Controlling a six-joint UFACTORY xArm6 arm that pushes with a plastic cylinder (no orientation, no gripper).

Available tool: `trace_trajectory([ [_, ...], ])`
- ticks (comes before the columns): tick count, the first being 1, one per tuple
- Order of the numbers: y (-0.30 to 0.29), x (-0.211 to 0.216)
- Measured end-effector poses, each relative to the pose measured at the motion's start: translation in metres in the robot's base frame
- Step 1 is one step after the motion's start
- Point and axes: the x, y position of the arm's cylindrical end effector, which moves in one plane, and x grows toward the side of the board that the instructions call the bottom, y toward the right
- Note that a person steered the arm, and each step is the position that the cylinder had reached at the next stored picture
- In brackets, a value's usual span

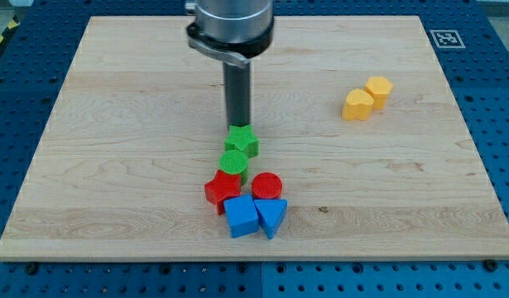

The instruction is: Push the green star into the top of the red circle

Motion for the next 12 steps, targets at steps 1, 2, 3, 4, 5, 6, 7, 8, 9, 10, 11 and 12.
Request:
trace_trajectory([
  [1, -0.02, 0.0],
  [2, -0.02, 0.002],
  [3, -0.008, 0.007],
  [4, -0.001, 0.007],
  [5, 0.001, 0.007],
  [6, 0.001, 0.006],
  [7, 0.008, 0.006],
  [8, 0.011, 0.011],
  [9, 0.011, 0.019],
  [10, 0.011, 0.027],
  [11, 0.011, 0.036],
  [12, 0.011, 0.041],
])
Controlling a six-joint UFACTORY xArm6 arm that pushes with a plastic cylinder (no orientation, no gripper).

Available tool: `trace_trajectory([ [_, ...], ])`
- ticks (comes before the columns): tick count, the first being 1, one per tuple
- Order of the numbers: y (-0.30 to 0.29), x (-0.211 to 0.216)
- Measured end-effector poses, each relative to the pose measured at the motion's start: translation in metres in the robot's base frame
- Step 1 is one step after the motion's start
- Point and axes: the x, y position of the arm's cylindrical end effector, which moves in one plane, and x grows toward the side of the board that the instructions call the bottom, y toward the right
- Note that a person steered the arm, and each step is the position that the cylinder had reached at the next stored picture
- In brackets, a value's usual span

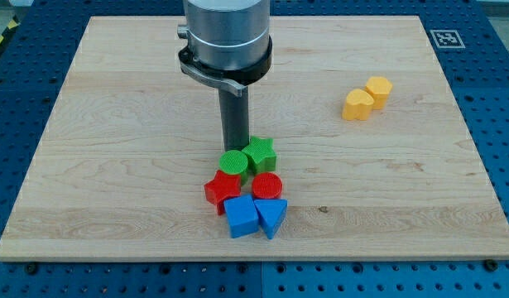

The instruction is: Push the green star into the top of the red circle

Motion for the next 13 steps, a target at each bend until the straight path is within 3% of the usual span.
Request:
trace_trajectory([
  [6, 0.056, -0.012],
  [13, 0.053, -0.001],
])
